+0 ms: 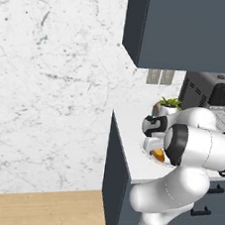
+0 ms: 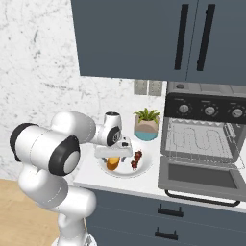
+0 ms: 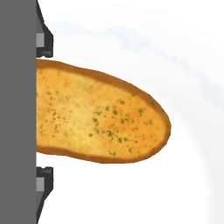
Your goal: Pick up the kebab skewer and baguette bread, and place them inside the toaster oven. Close the toaster oven door and start by setting the timer.
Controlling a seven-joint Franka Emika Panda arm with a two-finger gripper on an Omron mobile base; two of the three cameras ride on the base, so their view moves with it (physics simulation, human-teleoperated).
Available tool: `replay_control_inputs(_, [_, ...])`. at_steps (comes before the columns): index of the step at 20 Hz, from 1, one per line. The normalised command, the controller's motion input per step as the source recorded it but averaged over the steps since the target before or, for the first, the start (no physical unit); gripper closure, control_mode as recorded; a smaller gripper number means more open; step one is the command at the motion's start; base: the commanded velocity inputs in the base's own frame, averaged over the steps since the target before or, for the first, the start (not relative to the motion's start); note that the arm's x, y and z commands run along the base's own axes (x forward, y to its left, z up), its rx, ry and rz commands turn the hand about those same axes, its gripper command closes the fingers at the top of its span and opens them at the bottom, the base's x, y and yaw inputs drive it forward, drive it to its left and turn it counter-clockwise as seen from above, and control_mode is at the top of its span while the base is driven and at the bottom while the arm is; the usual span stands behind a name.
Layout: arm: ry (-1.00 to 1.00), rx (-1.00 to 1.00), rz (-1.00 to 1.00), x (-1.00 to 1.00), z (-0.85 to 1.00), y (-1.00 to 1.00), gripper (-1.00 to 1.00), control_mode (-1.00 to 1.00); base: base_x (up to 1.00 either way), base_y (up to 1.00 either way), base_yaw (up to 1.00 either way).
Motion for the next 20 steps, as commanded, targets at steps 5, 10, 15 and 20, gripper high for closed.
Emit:
replay_control_inputs(5, [0.00, 0.00, 0.00, 0.00, 0.00, 0.00, -1.00, -1.00, 0.00, 0.00, 0.00])
replay_control_inputs(10, [-0.01, 0.00, 0.00, 0.00, -0.08, 0.01, -1.00, -1.00, 0.00, 0.00, 0.00])
replay_control_inputs(15, [0.00, 0.00, 0.00, -0.02, -0.31, 0.03, -1.00, -1.00, 0.00, 0.00, 0.00])
replay_control_inputs(20, [0.00, 0.00, 0.00, 0.00, -0.17, 0.00, 1.00, -1.00, 0.00, 0.00, 0.00])
